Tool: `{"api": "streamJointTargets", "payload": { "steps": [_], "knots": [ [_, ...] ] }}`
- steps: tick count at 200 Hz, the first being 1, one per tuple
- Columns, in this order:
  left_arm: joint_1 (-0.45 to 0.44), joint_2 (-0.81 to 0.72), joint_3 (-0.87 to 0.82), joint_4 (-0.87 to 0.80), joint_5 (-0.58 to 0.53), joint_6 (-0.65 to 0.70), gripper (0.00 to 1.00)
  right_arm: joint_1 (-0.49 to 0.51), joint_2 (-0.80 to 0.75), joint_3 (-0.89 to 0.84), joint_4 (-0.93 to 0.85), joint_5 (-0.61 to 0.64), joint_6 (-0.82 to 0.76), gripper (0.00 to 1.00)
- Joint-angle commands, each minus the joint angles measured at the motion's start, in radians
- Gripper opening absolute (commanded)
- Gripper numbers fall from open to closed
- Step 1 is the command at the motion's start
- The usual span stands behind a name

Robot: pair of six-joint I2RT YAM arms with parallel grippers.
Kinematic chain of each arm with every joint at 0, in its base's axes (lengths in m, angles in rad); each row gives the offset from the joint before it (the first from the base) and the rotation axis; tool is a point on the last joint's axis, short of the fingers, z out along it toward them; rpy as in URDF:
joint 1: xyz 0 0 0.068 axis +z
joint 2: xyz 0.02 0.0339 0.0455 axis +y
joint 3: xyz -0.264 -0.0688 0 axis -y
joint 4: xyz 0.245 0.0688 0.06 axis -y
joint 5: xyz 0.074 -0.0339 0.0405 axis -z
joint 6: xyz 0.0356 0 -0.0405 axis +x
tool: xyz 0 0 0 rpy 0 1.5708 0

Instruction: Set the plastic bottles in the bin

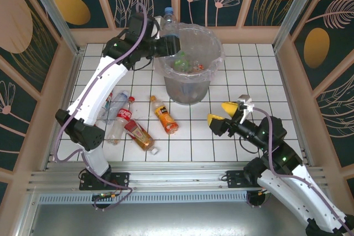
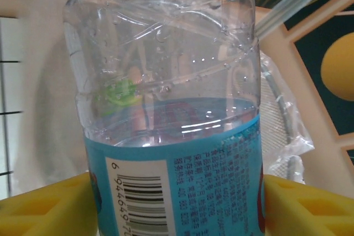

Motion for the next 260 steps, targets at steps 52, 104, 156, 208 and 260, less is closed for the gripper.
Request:
{"api": "streamJointTargets", "payload": {
  "steps": [52, 104, 156, 208, 260],
  "knots": [
    [-0.035, 0.062, 0.032, 0.064, 0.069, -0.043, 0.73, 0.006, -0.016, -0.006, 0.013, 0.024, 0.026, 0.96],
    [-0.040, 0.071, 0.009, 0.092, 0.082, -0.071, 0.80, 0.006, -0.016, -0.006, 0.008, 0.031, 0.029, 0.96],
    [-0.039, 0.062, 0.018, 0.087, 0.069, -0.066, 0.84, 0.005, -0.017, -0.012, 0.006, 0.036, 0.032, 0.96],
    [-0.040, -0.051, -0.038, 0.084, -0.039, 0.040, 0.87, 0.004, -0.013, 0.004, -0.028, 0.097, 0.062, 0.99],
    [-0.041, -0.328, -0.335, 0.104, -0.153, 0.208, 0.90, 0.005, 0.006, 0.021, -0.071, 0.087, 0.044, 0.97]
  ]
}}
